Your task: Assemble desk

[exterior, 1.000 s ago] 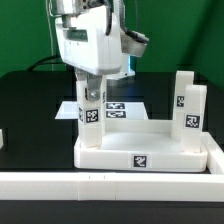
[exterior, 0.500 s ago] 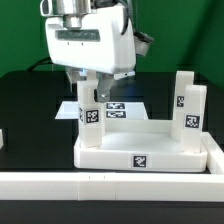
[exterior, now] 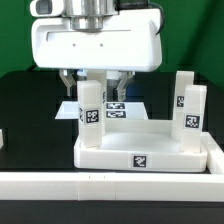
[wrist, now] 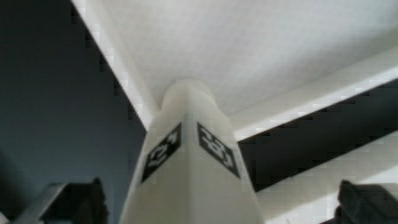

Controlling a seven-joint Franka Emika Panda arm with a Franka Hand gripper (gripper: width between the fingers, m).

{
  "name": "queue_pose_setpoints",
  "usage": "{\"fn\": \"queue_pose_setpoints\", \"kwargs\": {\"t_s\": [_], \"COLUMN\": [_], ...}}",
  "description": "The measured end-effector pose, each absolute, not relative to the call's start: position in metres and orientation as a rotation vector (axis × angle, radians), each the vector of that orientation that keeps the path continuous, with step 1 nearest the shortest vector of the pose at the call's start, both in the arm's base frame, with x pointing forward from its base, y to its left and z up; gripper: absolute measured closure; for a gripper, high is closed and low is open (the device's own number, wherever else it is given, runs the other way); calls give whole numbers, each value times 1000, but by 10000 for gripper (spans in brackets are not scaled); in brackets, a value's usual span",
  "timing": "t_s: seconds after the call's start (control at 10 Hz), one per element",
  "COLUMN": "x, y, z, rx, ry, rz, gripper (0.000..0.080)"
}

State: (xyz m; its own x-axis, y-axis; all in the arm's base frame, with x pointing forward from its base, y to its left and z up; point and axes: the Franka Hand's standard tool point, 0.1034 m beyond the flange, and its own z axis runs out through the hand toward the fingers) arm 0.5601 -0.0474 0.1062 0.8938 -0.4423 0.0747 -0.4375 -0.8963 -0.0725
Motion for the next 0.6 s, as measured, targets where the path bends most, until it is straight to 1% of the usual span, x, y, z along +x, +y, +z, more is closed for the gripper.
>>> {"fn": "queue_pose_setpoints", "kwargs": {"t_s": [0.1,0.2,0.6], "x": [560,560,561], "y": [-48,-47,-52], "z": [106,106,110], "rx": [-3062,-3068,-3119], "ry": [440,404,-83], "rz": [-145,-145,-157], "gripper": [150,150,150]}}
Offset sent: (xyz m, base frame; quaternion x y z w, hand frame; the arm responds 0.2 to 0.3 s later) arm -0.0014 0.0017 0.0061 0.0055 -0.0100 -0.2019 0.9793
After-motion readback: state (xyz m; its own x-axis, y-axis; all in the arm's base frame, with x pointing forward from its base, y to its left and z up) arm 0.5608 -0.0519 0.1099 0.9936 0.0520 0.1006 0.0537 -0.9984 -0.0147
